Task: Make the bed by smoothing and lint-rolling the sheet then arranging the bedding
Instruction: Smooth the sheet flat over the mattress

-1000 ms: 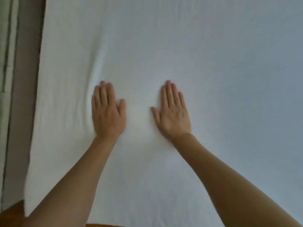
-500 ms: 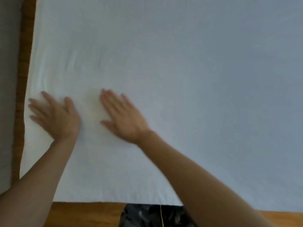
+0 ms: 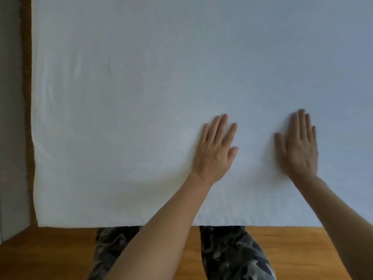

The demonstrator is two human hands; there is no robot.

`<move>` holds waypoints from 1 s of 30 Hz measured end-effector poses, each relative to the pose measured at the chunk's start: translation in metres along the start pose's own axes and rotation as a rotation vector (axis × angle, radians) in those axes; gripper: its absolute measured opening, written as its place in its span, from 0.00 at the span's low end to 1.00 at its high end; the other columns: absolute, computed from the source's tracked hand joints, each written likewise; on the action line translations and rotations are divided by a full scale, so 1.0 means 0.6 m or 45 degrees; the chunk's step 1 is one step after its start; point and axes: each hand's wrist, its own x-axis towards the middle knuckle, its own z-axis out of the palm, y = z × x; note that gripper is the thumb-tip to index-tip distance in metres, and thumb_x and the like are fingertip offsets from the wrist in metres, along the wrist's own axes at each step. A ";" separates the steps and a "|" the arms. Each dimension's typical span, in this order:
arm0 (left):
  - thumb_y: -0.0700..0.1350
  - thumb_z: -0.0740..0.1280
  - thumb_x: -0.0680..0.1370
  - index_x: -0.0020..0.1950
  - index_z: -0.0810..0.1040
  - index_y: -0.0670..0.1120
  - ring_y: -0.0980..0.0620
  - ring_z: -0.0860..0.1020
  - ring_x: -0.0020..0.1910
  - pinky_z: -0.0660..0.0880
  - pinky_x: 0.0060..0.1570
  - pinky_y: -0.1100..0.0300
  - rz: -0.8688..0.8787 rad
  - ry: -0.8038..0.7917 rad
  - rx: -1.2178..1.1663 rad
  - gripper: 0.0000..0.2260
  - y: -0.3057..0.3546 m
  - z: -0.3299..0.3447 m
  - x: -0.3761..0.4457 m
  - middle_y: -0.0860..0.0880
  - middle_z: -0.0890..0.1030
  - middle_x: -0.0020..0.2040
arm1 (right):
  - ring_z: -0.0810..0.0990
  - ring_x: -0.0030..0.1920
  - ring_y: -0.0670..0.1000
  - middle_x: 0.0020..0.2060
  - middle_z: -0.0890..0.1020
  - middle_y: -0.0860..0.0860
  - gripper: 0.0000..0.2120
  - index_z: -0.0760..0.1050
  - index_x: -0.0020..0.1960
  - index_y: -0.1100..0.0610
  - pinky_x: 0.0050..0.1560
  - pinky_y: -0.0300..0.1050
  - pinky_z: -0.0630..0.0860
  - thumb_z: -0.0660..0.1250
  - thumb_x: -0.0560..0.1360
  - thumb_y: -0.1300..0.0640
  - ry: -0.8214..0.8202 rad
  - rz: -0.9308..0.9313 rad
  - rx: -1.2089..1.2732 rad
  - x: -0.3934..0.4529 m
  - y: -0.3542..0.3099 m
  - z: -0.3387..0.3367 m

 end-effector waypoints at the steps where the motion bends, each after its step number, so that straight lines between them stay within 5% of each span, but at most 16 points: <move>1: 0.53 0.59 0.79 0.76 0.64 0.45 0.42 0.56 0.77 0.51 0.76 0.44 -0.025 -0.010 0.025 0.26 -0.039 -0.002 -0.035 0.40 0.60 0.77 | 0.51 0.77 0.57 0.77 0.53 0.60 0.34 0.51 0.77 0.65 0.76 0.55 0.48 0.46 0.80 0.43 -0.023 -0.018 -0.006 -0.033 -0.037 0.032; 10: 0.54 0.53 0.81 0.78 0.59 0.44 0.42 0.54 0.78 0.52 0.75 0.43 -0.228 -0.080 0.140 0.27 -0.445 -0.101 -0.367 0.41 0.56 0.78 | 0.46 0.78 0.54 0.77 0.52 0.58 0.31 0.47 0.78 0.63 0.77 0.50 0.42 0.45 0.82 0.45 -0.169 -0.381 0.055 -0.354 -0.523 0.246; 14: 0.57 0.47 0.82 0.79 0.55 0.46 0.40 0.54 0.77 0.55 0.74 0.43 -0.333 -0.353 0.116 0.27 -0.558 -0.162 -0.492 0.40 0.55 0.79 | 0.50 0.78 0.55 0.76 0.58 0.58 0.28 0.54 0.76 0.62 0.77 0.53 0.49 0.48 0.83 0.45 -0.392 -0.520 0.006 -0.470 -0.729 0.292; 18: 0.61 0.38 0.81 0.77 0.60 0.43 0.37 0.65 0.73 0.66 0.69 0.42 -0.549 -0.568 0.162 0.33 -0.651 -0.297 -0.587 0.35 0.62 0.75 | 0.56 0.76 0.54 0.75 0.58 0.56 0.29 0.61 0.75 0.60 0.72 0.55 0.62 0.47 0.83 0.42 -0.602 -0.403 -0.065 -0.507 -0.875 0.214; 23: 0.62 0.40 0.81 0.79 0.52 0.46 0.40 0.56 0.77 0.56 0.74 0.47 -0.428 -0.608 0.090 0.31 -0.696 -0.513 -0.651 0.39 0.54 0.79 | 0.32 0.74 0.47 0.76 0.39 0.49 0.30 0.41 0.78 0.56 0.70 0.43 0.27 0.38 0.81 0.41 -0.487 -0.255 0.029 -0.500 -0.978 0.025; 30: 0.57 0.49 0.83 0.80 0.51 0.46 0.43 0.51 0.78 0.51 0.75 0.50 -0.258 -0.404 0.020 0.28 -0.698 -0.701 -0.562 0.41 0.50 0.79 | 0.31 0.74 0.46 0.74 0.35 0.47 0.31 0.40 0.79 0.55 0.72 0.43 0.31 0.38 0.81 0.40 -0.338 -0.010 0.125 -0.463 -1.024 -0.134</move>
